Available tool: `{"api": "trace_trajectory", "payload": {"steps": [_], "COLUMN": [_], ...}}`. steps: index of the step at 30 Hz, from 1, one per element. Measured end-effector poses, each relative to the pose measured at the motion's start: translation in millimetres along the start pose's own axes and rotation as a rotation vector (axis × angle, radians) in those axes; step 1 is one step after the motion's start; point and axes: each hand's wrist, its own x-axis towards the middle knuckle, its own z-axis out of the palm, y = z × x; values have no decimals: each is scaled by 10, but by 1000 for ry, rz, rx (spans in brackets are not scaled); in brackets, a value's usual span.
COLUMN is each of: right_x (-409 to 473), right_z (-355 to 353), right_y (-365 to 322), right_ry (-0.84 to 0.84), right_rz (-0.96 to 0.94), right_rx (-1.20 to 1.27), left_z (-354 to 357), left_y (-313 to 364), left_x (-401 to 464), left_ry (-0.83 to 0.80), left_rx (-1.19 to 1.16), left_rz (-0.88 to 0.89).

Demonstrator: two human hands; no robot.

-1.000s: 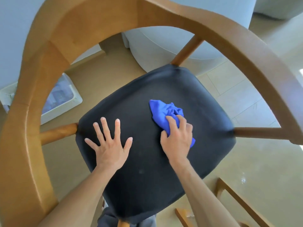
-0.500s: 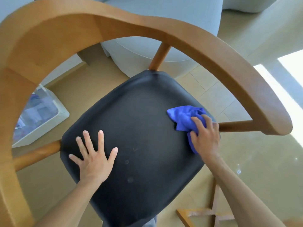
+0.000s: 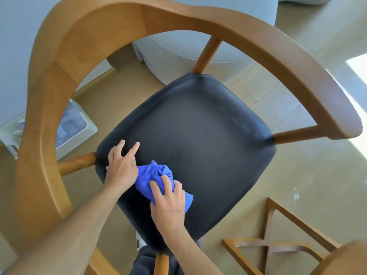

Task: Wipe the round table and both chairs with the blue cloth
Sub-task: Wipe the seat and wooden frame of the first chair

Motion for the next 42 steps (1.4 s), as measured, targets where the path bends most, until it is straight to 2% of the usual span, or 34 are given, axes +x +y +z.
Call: {"api": "trace_trajectory", "payload": {"steps": [6,9,13,14,16,19,21,28,32,36,39,42], "right_x": [-188,-69,283,405,635,816,833,705,273,-51,-366,-763], "right_z": [-84,-288,-740,-891,-1180,-1233,-1064,-189,151,265,170,45], "right_y": [291,692,1575,1804,2146,2238,1908,379,-325,-320,-91,294], "right_ry": [-264,-226,-43,-1,62,93,148,165,4,-222,-416,-517], "right_rz": [-461,-453,-231,-141,156,565,653,293,-44,-438,-693,-921], "right_rx": [-86,-133,-212,-247,-269,-174,-133,-97,-55,-84,-138,-153], "left_z": [-38,-36,-38,-36,-51,-105,-123,-231,-272,-194,-83,35], "left_y": [-28,-29,-12,-12,-7,-4,-1,-9,36,3,1,58], "left_x": [-11,-28,-49,-51,-48,-41,-38,0,-12,-100,-196,-318], "left_ry": [-76,-83,-70,-64,-46,-22,-24,-13,-66,-122,-151,-172], "left_rx": [39,73,90,87,79,53,25,-66,-72,19,96,119], "left_rz": [11,-1,-10,-8,-10,0,2,-18,-27,-36,-14,-25]}}
